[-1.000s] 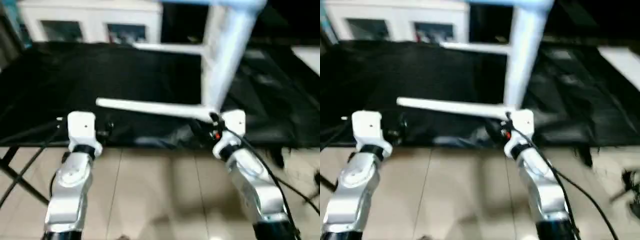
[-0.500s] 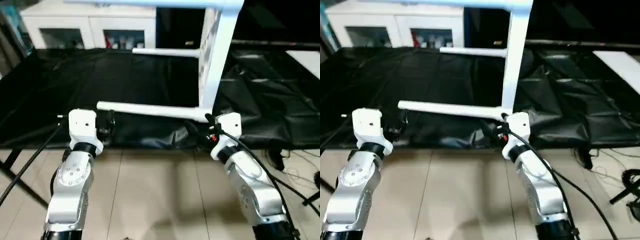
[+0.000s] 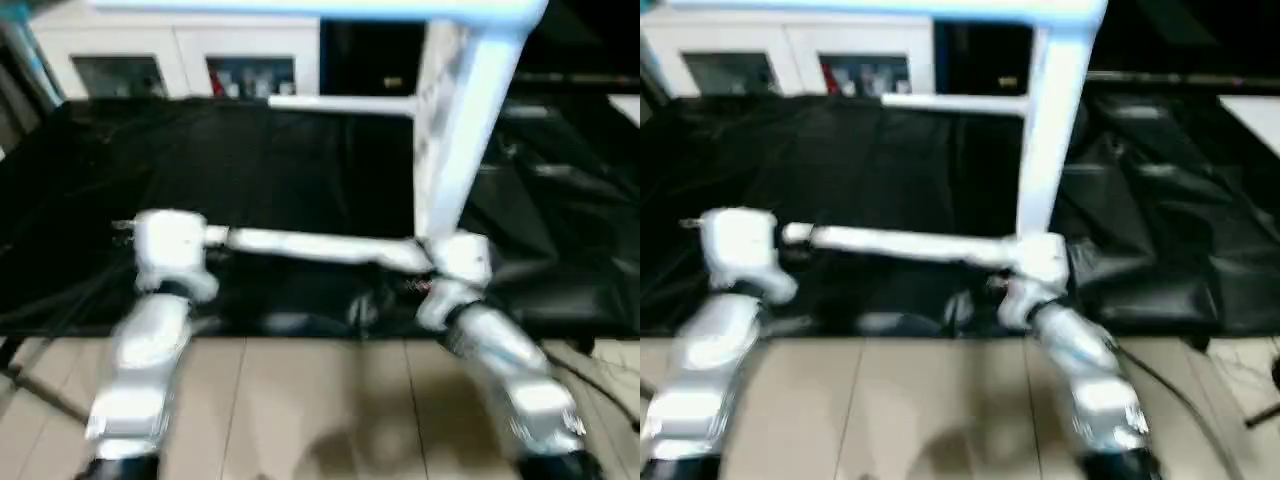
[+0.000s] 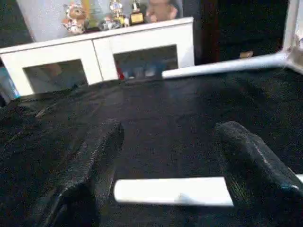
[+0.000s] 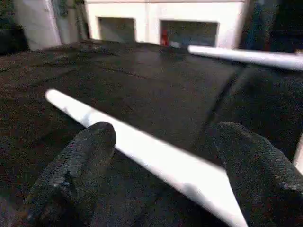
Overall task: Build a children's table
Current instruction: Flip table
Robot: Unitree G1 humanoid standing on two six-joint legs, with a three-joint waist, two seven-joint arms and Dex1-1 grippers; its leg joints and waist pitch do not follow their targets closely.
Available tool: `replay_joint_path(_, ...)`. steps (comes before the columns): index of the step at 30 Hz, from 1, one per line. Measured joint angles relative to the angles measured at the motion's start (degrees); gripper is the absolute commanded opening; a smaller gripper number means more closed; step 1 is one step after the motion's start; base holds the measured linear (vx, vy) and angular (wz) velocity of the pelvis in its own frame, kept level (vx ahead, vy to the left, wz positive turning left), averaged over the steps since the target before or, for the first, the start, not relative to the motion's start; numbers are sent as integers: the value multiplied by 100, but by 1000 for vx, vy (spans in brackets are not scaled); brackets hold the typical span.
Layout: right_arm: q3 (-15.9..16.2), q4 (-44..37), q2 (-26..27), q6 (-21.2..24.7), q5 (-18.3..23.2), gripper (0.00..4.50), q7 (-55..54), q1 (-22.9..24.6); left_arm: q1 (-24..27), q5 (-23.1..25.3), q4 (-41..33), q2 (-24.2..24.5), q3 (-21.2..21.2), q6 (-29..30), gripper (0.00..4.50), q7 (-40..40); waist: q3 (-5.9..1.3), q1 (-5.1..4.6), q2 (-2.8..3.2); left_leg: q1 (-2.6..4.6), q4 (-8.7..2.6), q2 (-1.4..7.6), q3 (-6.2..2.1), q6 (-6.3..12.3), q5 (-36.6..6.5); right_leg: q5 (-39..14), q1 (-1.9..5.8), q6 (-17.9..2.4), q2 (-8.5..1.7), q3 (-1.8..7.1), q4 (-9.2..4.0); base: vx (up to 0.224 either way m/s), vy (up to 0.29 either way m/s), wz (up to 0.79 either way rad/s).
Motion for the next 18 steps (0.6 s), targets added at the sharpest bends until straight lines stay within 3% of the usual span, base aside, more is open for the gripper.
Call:
replay_joint_path(1, -6, -5, -72, 0, -2, 374, 49, 7, -9, -8, -4, 0, -3, -1, 346, -10, -7, -36, -51, 63, -38, -64, 17, 6, -16, 65, -191, 84, -35, 92, -44, 95, -28, -9)
replay_joint_path(2, -27, -17, -144, -9, -4, 374, 66, 24, -32, -13, -6, -21, -9, -1, 346, -20, -11, -62, -130, 106, -44, -135, 70, -7, -39, 178, -360, 119, -78, 219, -227, 95, -28, -9)
replay_joint_path(3, -34, -27, -214, -37, -5, 374, 83, 32, -48, -18, -43, -29, -44, 14, 346, -42, -6, -57, -351, 135, 22, -267, 188, -45, -108, 719, -424, -135, -200, 368, -624, 57, -52, 2)
replay_joint_path(4, -57, -39, -272, -45, -4, 374, 94, 99, -45, -19, -40, -73, -141, 68, 346, -101, 27, -67, -362, 86, 172, -300, 194, 90, -177, 733, -417, -178, -193, 443, -514, 40, -61, 13)
replay_joint_path(5, -92, -39, -356, -41, -4, 374, 147, 174, -10, -20, -68, -64, -354, 104, 346, -243, 24, -12, -326, 65, 263, -275, 131, 209, -155, 727, -372, -199, -151, 455, -526, 40, -61, 13)
replay_joint_path(7, -142, -76, -380, -38, 4, 374, 247, 198, 119, -19, -142, 41, -580, 105, 346, -487, 12, 36, -274, 45, 99, -245, 73, -100, 0, 772, -316, -237, -82, 367, -598, 26, -71, 1)
replay_joint_path(8, -137, -135, -378, -38, 12, 374, 300, 186, 176, -19, -174, 124, -633, 89, 346, -590, 10, 50, -244, 31, 44, -178, 71, -341, 7, 819, -316, -245, -26, 350, -655, 11, -67, -4)
replay_joint_path(10, -76, -189, -362, -39, 40, 374, 371, 160, 278, -83, -180, 216, -654, 139, 346, -799, 39, 72, -177, -33, 42, -81, 55, -392, 37, 940, -282, -254, 0, 279, -825, -32, 2, 4)
replay_joint_path(11, -21, -189, -362, -39, 45, 374, 414, 159, 304, -139, -179, 252, -691, 201, 346, -918, 64, 82, -133, -25, 40, -58, 58, -375, 41, 965, -235, -277, -6, 238, -891, -64, 5, 8)
replay_joint_path(15, 48, -187, -359, -67, 48, 374, 471, 108, 239, -99, -118, 438, -720, 225, 346, -1070, 158, 110, -41, 67, 29, 98, 302, -364, 60, 991, -92, -301, -42, 211, -1013, -82, 20, 17)
replay_joint_path(18, 66, -165, -361, -137, -2, 374, 500, -43, -240, 482, 299, 859, -889, -316, 346, -941, 180, 111, -62, 78, -34, 105, 335, -365, 60, 979, -67, -281, -51, 215, -1062, -90, -3, 13)
